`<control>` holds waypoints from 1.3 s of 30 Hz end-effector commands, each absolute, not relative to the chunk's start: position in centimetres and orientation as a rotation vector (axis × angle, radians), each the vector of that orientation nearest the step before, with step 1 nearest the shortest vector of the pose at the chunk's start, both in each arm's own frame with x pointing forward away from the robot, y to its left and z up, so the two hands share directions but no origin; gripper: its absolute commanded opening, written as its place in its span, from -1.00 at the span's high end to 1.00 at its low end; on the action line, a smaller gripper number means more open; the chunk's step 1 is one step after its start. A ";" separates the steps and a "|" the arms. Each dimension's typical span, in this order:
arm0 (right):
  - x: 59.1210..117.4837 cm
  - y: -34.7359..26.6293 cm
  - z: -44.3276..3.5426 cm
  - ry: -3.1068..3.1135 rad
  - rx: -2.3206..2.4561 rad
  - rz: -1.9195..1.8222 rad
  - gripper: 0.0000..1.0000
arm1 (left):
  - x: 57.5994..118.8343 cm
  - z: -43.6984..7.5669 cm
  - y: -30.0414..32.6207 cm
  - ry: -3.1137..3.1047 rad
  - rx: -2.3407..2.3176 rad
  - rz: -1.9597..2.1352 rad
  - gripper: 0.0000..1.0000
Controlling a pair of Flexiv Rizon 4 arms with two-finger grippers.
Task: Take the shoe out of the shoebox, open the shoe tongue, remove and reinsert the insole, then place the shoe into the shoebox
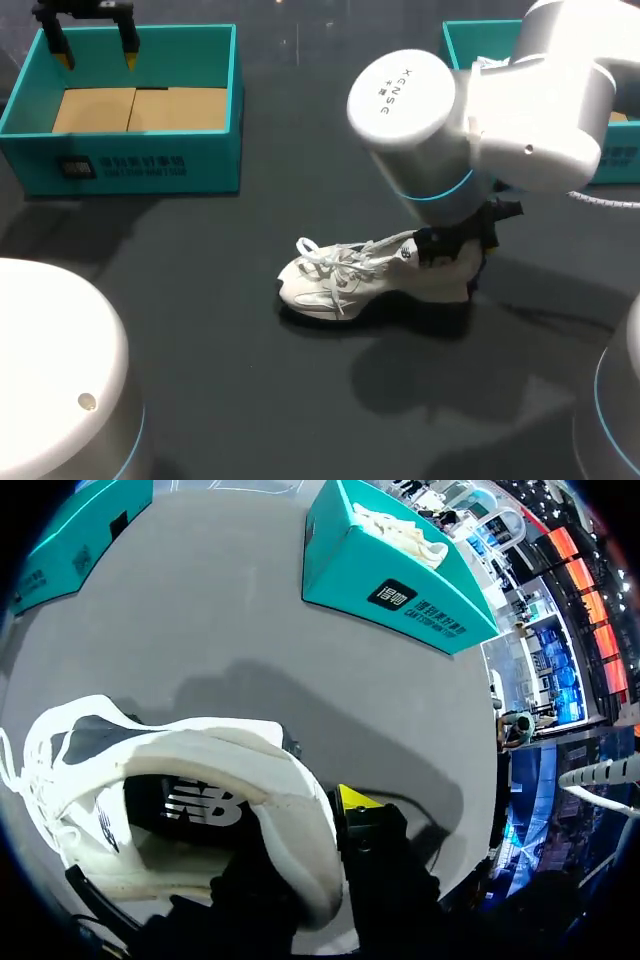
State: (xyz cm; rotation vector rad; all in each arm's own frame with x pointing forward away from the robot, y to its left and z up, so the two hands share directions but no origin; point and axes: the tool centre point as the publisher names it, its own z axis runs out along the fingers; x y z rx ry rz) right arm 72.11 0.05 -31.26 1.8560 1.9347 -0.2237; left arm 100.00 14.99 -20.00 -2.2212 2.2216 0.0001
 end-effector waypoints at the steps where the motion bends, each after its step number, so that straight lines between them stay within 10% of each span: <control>1: 72.6 1.5 -32.8 1.927 1.860 -0.260 1.00 | 100.0 -20.0 15.0 2.222 -2.221 0.000 -1.00; 39: 70.4 4.2 -35.4 1.988 1.848 -0.239 1.00 | 100.0 -20.0 15.0 2.222 -2.221 0.000 -1.00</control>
